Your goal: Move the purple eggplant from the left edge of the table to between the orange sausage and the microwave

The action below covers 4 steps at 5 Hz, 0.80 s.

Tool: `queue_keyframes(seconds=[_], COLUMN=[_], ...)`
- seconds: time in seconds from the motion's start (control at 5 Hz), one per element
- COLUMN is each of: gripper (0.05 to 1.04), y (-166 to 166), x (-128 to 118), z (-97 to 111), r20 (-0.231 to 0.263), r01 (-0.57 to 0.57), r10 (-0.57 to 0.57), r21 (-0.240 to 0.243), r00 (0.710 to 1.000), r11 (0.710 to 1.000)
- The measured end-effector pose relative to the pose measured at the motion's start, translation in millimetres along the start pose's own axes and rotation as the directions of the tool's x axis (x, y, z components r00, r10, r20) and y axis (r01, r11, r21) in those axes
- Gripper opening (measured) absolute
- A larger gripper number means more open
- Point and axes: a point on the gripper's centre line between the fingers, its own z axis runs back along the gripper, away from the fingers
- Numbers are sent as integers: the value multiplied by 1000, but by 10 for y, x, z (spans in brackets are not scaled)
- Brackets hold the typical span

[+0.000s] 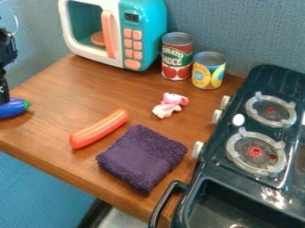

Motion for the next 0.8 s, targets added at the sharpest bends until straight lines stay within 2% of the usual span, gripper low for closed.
queue_keyframes(seconds=[0.4, 0.6, 0.8], gripper=[1001, 1001, 1001], y=[144, 153, 159], x=[74, 93, 76], z=[-115, -106, -207], r20=[-5, 0, -26], r01=[8, 13, 2], r10=[-8, -13, -2], r21=[-14, -15, -26], r00=[1000, 1000, 1000], r11=[1000, 1000, 1000])
